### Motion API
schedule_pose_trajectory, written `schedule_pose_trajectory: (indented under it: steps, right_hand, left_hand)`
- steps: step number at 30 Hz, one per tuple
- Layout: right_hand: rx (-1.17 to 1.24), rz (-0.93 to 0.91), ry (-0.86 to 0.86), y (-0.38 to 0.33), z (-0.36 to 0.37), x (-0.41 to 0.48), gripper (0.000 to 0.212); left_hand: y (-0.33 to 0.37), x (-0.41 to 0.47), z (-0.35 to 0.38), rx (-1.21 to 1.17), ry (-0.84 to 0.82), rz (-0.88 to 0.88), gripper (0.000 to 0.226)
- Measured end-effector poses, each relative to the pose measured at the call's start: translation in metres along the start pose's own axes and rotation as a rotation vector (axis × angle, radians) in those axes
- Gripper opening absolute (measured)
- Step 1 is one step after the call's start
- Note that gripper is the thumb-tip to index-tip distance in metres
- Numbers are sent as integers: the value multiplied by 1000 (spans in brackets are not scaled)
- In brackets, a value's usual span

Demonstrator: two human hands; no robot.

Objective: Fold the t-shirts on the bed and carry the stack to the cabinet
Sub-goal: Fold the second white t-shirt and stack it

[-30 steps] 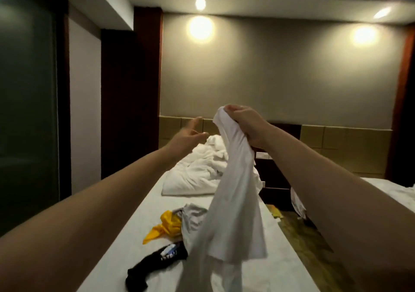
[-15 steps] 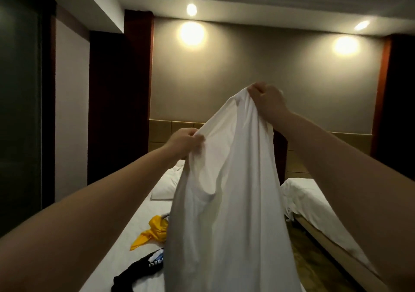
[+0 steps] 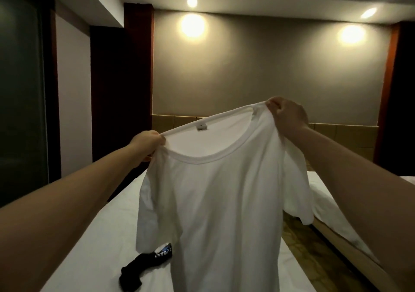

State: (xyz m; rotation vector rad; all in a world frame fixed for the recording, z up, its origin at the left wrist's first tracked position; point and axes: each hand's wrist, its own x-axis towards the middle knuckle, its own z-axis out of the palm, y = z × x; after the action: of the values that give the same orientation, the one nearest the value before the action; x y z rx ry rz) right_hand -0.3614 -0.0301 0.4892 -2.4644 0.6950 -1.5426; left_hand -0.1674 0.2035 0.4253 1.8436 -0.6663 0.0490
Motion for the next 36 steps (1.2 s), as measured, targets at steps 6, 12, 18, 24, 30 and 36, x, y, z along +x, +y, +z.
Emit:
schedule_pose_trajectory:
  steps: [6, 12, 18, 24, 30, 36]
  right_hand:
    - [278, 50, -239, 9, 9, -13, 29]
    - [281, 109, -282, 17, 24, -19, 30]
    - [493, 230, -324, 16, 51, -30, 25]
    - [532, 204, -510, 28, 55, -44, 15]
    - [530, 239, -413, 31, 68, -43, 12]
    - [639, 393, -430, 30, 72, -47, 35]
  left_hand:
    - [-11, 4, -7, 14, -34, -134, 22]
    - [-31, 8, -18, 425, 75, 12, 15]
    - [-26, 2, -19, 38, -255, -89, 13]
    - [-48, 2, -34, -60, -467, -163, 10]
    - [-56, 2, -30, 12, -576, -172, 30]
    - [-69, 9, -45, 2, -779, -178, 31]
